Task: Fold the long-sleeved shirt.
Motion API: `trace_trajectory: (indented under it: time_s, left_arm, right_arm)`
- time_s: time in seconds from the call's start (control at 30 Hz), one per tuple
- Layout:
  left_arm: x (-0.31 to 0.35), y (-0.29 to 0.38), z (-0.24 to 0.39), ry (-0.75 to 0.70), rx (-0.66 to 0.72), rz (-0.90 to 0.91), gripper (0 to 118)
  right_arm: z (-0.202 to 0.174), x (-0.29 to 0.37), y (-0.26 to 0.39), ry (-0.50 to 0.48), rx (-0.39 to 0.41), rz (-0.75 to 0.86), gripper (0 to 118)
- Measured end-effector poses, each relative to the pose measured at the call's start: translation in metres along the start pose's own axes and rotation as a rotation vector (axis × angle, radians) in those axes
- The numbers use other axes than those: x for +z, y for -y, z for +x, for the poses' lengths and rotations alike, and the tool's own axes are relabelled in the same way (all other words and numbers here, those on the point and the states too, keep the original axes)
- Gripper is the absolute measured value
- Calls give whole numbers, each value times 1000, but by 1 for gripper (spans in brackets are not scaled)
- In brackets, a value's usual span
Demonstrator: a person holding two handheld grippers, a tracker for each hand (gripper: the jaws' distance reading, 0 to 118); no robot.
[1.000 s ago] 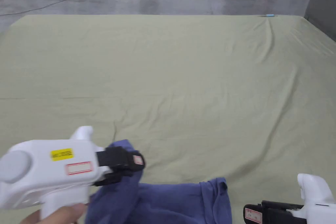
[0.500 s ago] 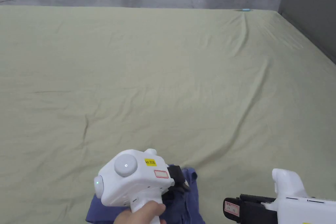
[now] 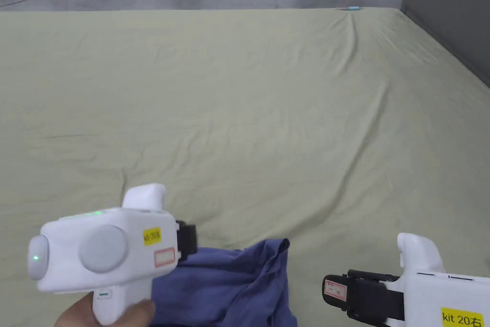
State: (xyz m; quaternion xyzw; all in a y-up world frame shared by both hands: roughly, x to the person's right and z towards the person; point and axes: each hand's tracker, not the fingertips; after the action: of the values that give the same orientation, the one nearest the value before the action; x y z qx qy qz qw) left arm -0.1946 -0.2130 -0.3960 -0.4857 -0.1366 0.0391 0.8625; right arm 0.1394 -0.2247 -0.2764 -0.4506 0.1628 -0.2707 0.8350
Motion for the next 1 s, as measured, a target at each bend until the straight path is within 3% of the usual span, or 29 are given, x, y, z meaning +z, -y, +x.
trace_trajectory:
  time_s: [0.03, 0.07, 0.17, 0.4, 0.5, 0.7, 0.77, 0.87, 1.0]
  left_arm:
    - [-13, 10, 8, -69, -47, -54, 0]
    - [-26, 20, 12, -48, -85, -105, 0]
    - [-57, 42, 32, 138, -70, -241, 0]
    - [-87, 62, 106, 56, -204, -217, 0]
    - [-83, 51, 121, 164, -153, -191, 0]
    - [-110, 50, 149, 185, -154, -262, 0]
    - [-97, 45, 149, 286, -111, -269, 0]
    - [-61, 30, 134, 548, -26, -266, 0]
    - [-9, 8, 80, 549, 4, -125, 0]
  right_arm:
    - [0, -2, 1, -1, -8, -2, 0]
    - [0, -3, 2, -3, -14, -4, 0]
    - [-1, -3, 5, -1, -20, -7, 0]
    - [4, 13, 6, 43, -43, 5, 0]
    - [7, 20, 5, 71, -41, 18, 0]
    - [11, 34, 2, 97, -58, 53, 0]
    - [10, 37, -1, 96, -56, 67, 0]
    - [10, 37, -7, 69, -64, 97, 0]
    - [4, 23, -18, -6, -79, 115, 0]
